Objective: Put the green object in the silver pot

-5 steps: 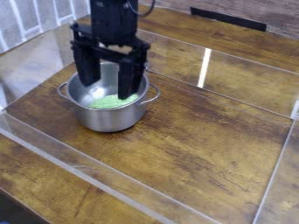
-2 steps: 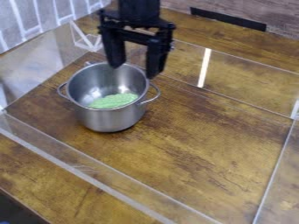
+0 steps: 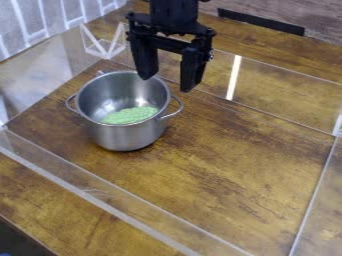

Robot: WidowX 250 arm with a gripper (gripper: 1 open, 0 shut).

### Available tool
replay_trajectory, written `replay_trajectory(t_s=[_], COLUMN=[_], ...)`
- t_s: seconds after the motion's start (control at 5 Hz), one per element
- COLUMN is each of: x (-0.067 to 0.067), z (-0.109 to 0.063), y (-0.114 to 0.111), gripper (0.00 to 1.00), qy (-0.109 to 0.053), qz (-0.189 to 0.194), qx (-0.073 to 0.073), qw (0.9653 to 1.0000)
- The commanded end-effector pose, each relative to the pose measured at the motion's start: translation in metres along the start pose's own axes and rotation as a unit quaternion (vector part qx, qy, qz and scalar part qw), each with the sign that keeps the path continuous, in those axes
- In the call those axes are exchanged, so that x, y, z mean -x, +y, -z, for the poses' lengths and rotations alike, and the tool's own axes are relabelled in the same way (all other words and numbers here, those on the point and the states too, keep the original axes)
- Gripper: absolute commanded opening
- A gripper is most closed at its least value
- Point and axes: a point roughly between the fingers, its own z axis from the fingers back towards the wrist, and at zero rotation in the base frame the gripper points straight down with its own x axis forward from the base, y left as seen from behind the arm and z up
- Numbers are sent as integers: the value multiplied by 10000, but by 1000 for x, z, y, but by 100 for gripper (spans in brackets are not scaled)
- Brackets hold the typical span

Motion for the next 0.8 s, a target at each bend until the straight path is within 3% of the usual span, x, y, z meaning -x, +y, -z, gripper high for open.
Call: replay_trajectory(t_s=[0.0,0.4,0.6], x=[-6,-2,-5], z=[-17,-16,-5], y=[10,25,24], gripper=[100,100,100], qy=[-331,-423,-440], qz=[-120,90,80], qx=[-7,11,18], qw=[9994,9991,9990])
